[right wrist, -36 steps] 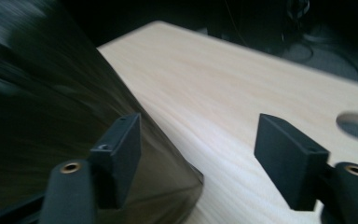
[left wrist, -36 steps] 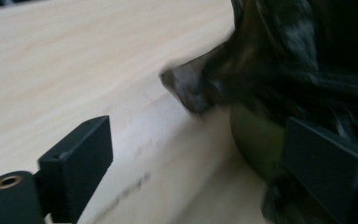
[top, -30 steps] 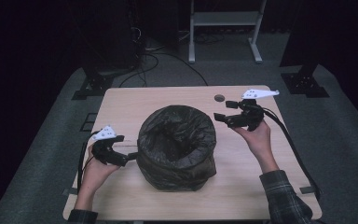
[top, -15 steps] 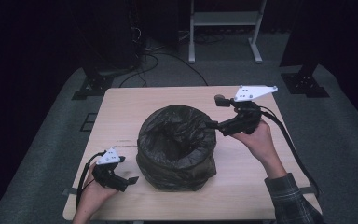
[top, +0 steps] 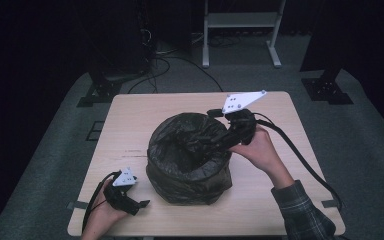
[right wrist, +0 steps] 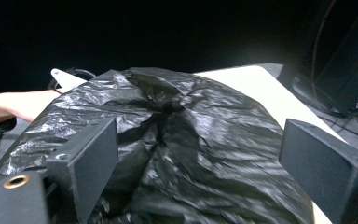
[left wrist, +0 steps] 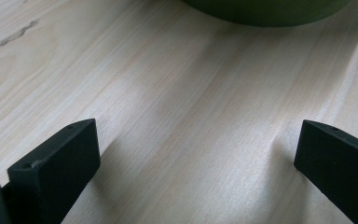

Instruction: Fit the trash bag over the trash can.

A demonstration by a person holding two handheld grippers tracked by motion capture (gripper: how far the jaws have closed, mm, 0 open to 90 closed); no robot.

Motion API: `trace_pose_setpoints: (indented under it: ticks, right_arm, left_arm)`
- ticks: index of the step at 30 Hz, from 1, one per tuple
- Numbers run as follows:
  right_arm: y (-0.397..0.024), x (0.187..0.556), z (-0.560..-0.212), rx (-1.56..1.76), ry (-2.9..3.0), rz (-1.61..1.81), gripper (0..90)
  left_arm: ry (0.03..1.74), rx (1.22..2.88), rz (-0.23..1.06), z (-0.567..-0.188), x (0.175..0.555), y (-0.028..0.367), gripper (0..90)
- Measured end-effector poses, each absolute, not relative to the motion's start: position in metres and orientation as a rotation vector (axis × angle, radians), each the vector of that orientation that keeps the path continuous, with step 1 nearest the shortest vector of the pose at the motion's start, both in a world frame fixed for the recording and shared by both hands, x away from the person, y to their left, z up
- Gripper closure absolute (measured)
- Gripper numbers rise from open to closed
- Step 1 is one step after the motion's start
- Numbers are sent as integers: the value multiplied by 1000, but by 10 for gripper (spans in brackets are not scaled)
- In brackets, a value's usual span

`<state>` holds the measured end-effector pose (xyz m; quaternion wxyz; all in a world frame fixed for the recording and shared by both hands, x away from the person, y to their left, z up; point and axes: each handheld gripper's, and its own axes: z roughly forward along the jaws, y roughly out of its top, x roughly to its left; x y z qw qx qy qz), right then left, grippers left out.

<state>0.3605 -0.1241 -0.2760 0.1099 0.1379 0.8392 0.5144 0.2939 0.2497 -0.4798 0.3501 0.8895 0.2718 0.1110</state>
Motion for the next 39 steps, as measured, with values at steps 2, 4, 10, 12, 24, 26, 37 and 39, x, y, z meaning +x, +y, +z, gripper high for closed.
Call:
trace_pose_setpoints:
  ticks: [2,4,10,12,24,26,37,39]
  right_arm:
    - [-116,362,-279,382,2507,1462,103]
    - [-108,364,-283,371,2547,1419,102]
    - [-95,370,-298,361,2638,1312,102]
    - [-91,371,-303,355,2679,1258,102]
    - [-58,371,-322,296,2922,673,102]
    - [-55,372,-323,302,2949,614,101]
    - [-60,368,-293,311,2883,797,95]
    - [-60,368,-284,310,2871,868,94]
  left_arm:
    - [696,2299,290,-480,293,250,0]
    - [686,2281,294,-482,292,251,0]
    - [674,2272,297,-483,291,252,0]
    - [673,2273,297,-483,291,252,0]
    - [671,2273,295,-483,291,252,0]
    - [671,2273,295,-483,291,252,0]
    - [671,2273,295,-483,291,252,0]
    - [671,2273,295,-483,291,252,0]
